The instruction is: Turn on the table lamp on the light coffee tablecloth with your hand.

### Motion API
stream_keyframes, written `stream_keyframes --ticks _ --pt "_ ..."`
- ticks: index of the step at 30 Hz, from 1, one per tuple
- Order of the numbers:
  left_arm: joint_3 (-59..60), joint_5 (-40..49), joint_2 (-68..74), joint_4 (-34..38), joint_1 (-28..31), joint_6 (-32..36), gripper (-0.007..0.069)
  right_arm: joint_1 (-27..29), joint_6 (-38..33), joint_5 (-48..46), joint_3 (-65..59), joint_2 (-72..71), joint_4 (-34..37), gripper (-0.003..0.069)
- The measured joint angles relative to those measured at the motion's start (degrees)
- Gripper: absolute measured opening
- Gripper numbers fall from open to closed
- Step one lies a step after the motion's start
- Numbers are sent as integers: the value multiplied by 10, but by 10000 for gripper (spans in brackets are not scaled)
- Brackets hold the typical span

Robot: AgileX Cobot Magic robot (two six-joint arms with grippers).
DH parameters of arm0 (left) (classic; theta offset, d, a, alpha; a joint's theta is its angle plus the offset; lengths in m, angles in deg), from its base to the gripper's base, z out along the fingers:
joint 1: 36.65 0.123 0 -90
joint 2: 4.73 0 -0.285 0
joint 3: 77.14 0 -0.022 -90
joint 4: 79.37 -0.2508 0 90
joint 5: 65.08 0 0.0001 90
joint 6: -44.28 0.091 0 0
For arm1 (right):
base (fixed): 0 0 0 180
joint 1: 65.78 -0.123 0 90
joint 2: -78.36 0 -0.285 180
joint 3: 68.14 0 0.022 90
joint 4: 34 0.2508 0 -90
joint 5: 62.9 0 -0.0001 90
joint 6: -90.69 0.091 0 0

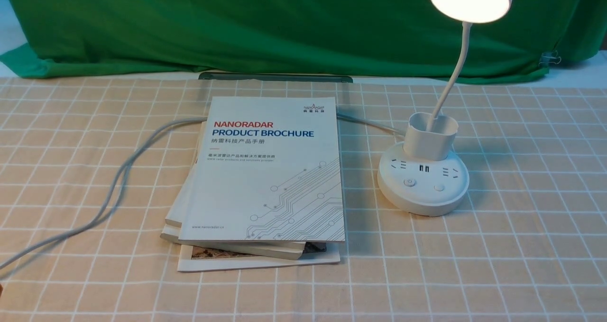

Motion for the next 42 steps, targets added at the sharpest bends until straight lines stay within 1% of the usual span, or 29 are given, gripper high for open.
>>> stream_keyframes --ticks 3,6,8,9,10,13,15,17,20,24,28,42 --pt "0 0 0 0 0 0 21 2 0 22 -43 -31 0 97" --pt "0 0 0 0 0 0 21 44 36 27 -103 -82 -1 106" --pt "0 0 0 0 0 0 21 87 73 27 -139 -110 -15 111" --pt "0 0 0 0 0 0 21 91 77 27 -143 -114 -17 111" --pt "0 0 0 0 0 0 21 130 113 25 -172 -138 -40 115" --pt "0 0 0 0 0 0 21 189 174 3 -212 -181 -72 125" --pt "0 0 0 0 0 0 21 222 193 -27 -232 -210 -81 129" --pt "0 0 0 0 0 0 21 234 201 -45 -240 -236 -84 131" --pt "0 0 0 0 0 0 21 231 206 -83 -242 -269 -84 137" --pt "0 0 0 0 0 0 21 197 217 -131 -243 -282 -84 141" --pt "0 0 0 0 0 0 21 163 226 -141 -243 -282 -84 144" --pt "0 0 0 0 0 0 21 160 228 -144 -243 -282 -84 148"
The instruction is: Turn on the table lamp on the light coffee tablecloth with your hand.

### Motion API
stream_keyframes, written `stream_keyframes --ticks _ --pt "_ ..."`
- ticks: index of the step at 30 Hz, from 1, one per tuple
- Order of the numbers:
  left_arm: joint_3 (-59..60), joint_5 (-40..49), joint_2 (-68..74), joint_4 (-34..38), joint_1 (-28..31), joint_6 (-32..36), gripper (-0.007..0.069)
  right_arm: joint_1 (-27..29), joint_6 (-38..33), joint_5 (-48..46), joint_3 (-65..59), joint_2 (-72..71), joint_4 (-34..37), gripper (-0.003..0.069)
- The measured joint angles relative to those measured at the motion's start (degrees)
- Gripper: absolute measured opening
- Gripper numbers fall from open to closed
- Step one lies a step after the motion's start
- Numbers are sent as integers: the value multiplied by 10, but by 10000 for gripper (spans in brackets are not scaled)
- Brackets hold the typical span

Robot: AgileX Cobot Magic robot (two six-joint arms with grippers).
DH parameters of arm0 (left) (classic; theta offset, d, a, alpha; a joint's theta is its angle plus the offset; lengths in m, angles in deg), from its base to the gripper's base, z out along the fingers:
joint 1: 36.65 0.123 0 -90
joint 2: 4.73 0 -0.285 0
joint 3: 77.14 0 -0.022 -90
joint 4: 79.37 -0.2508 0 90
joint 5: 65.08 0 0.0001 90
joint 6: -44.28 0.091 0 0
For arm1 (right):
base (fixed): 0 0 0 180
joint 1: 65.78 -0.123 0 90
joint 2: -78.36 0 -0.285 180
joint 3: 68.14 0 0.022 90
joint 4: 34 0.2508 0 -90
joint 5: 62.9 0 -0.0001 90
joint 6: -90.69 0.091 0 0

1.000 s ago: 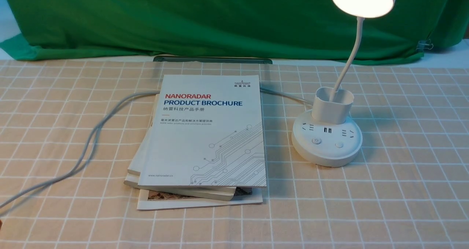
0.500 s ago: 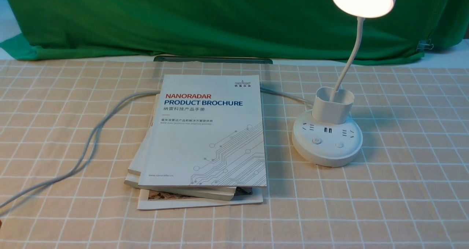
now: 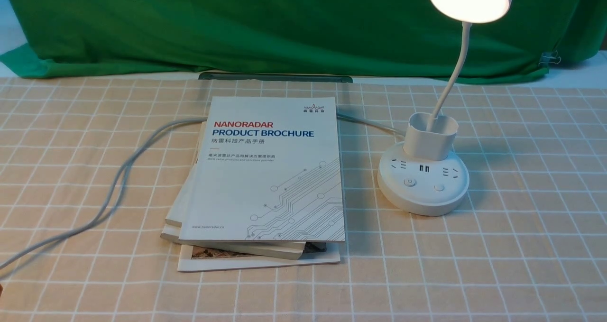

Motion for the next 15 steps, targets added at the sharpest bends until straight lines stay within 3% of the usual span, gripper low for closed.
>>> stream_keyframes --ticks 15 --pt "0 0 0 0 0 0 21 0 -1 0 0 0 0 183"
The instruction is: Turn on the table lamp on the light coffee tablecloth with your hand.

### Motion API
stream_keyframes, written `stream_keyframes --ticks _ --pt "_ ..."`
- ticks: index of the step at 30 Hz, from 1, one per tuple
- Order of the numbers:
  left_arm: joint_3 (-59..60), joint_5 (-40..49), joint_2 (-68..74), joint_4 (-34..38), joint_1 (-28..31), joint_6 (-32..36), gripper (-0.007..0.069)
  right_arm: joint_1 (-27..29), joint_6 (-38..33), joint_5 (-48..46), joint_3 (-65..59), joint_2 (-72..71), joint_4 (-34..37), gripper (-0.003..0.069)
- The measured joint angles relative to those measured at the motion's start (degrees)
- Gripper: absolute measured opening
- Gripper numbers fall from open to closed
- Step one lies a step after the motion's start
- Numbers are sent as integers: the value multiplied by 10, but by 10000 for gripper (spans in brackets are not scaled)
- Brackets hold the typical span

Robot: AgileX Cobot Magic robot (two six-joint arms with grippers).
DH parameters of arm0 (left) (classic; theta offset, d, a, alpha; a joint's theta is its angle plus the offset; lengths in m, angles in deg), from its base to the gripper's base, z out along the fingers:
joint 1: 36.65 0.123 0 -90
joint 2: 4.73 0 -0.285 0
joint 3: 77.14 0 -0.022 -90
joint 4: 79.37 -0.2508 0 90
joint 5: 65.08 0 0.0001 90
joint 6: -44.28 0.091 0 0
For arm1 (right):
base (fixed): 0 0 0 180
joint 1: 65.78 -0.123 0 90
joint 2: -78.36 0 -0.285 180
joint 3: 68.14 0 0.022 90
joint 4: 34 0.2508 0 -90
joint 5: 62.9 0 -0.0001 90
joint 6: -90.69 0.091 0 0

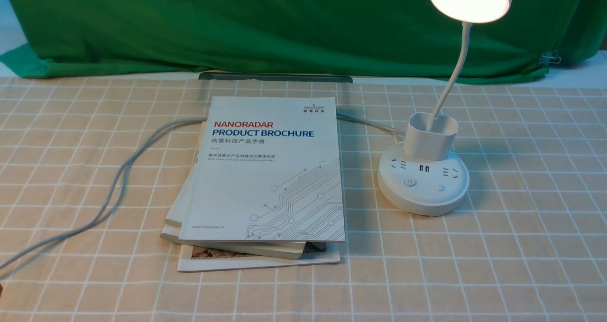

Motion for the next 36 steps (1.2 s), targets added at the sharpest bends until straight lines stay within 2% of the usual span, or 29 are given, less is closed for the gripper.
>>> stream_keyframes --ticks 19,36 --pt "0 0 0 0 0 0 21 0 0 0 0 -1 0 234" --pt "0 0 0 0 0 0 21 0 0 0 0 -1 0 238"
